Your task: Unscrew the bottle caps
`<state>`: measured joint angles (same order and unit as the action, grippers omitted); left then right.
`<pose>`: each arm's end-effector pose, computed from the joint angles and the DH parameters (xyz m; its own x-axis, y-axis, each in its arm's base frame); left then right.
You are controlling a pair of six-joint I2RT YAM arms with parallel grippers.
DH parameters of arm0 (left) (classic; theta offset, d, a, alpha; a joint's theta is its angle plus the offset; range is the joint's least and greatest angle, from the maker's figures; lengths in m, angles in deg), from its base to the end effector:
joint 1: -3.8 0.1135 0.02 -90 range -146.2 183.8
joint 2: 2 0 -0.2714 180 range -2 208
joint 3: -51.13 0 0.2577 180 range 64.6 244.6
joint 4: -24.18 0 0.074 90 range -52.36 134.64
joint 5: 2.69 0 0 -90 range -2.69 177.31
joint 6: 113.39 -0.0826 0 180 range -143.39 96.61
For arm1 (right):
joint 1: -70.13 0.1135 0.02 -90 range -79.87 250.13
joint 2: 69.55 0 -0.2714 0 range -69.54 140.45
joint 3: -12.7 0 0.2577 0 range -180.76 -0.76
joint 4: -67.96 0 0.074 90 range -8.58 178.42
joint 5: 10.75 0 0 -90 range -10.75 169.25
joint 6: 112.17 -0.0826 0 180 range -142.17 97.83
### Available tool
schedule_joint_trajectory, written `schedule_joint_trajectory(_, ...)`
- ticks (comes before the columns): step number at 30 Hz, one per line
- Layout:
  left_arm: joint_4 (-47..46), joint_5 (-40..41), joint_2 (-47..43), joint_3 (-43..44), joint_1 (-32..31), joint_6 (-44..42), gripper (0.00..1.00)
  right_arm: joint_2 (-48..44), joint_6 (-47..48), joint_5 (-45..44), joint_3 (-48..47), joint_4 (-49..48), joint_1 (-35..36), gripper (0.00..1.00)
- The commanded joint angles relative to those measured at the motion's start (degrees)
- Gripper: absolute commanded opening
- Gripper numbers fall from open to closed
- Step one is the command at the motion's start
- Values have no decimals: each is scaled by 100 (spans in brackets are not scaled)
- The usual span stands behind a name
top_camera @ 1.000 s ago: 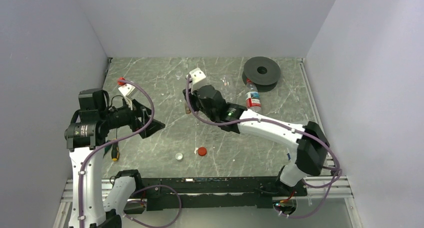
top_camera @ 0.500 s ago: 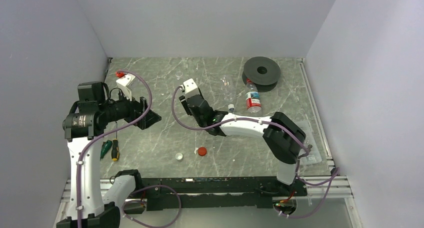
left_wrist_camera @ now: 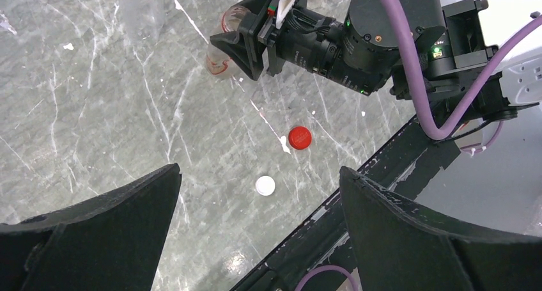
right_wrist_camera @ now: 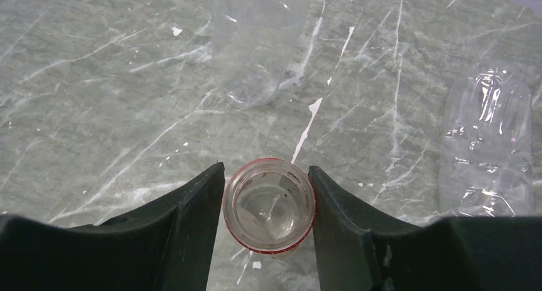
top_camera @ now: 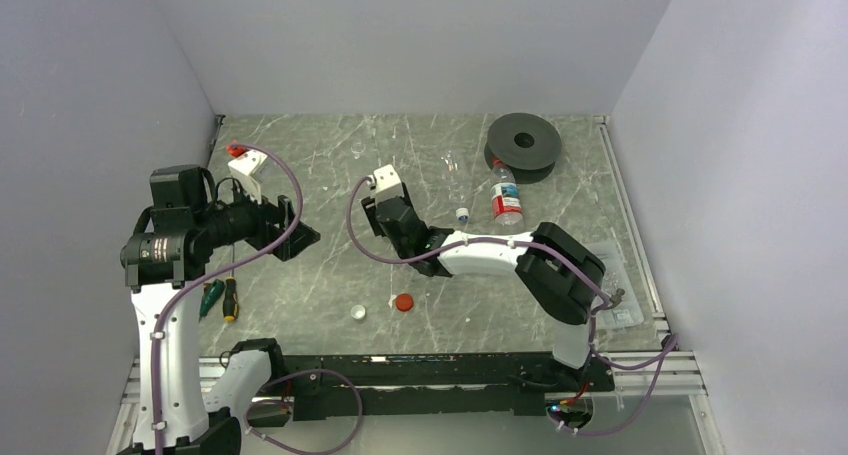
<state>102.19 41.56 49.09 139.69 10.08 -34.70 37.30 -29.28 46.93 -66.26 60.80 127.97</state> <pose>0.1596 -0.0420 0.3959 -0.5424 0.0780 -0.8365 0.5824 0.7525 -0.3075 0.2827 0.3667 0.2018 -0.2426 -0.1893 -0.9515 -0.4225 0.9035 -0.0720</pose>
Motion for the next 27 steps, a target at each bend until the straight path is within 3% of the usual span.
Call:
schedule_joint_trajectory(1, -29, -39, -59, 191, 2, 35, 99, -45, -214, -44, 12, -246, -1, 56)
schedule_joint_trajectory(12, 4, -106, -116, 218, 2, 58, 99, -490, -208, 5, -144, 150, -1, 85)
schedule_joint_trajectory(16, 52, -157, -110, 258, 4, 50, 99, -942, -254, 81, -306, 491, -29, 99)
schedule_joint_trajectory(23, 203, -145, 19, 427, 4, -34, 99, -1749, -949, 275, -829, 1861, -591, 100)
schedule_joint_trajectory(27, 123, -238, -24, 374, 4, -40, 99, -1577, -1466, 326, -1338, 3124, -1226, 100)
